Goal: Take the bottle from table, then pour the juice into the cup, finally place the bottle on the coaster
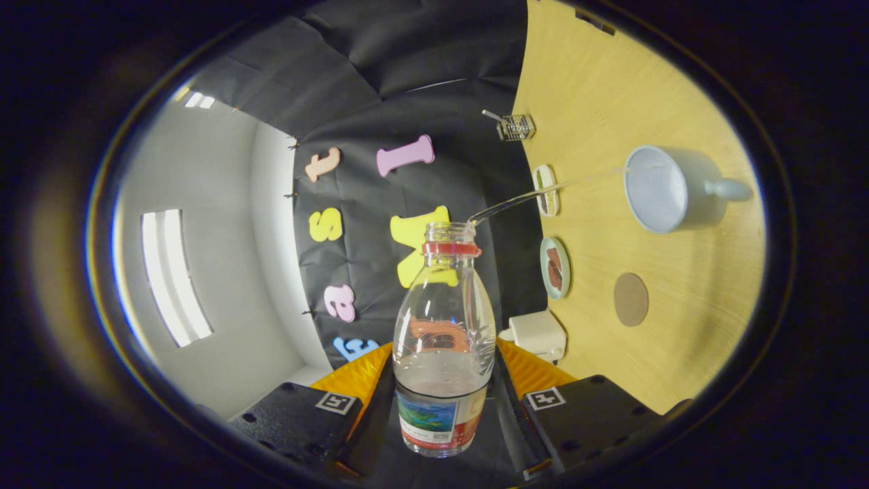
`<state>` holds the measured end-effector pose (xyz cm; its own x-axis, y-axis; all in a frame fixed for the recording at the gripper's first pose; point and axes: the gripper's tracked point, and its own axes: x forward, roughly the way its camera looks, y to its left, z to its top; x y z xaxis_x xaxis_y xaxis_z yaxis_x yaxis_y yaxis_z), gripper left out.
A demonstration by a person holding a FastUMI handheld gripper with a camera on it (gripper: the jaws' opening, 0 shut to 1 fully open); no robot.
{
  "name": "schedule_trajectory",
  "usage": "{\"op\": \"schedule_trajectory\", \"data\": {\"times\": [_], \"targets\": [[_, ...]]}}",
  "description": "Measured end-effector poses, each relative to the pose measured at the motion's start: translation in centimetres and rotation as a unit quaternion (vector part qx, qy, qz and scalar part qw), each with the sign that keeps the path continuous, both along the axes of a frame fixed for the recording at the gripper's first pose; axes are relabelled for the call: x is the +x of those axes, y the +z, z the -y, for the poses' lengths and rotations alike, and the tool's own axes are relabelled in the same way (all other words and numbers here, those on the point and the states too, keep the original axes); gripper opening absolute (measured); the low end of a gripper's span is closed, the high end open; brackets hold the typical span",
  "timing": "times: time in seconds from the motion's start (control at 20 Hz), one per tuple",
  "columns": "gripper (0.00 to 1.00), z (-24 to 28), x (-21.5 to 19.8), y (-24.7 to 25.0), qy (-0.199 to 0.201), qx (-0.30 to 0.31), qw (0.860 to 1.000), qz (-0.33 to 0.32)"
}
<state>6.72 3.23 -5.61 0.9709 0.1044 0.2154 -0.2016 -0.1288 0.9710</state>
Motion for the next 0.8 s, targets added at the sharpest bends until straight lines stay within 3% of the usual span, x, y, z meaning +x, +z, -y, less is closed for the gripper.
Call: {"op": "schedule_trajectory", "data": {"times": [0.8], "targets": [[0.76, 0.14, -0.35, 0.61, 0.009, 0.042, 0.999, 0.015]]}}
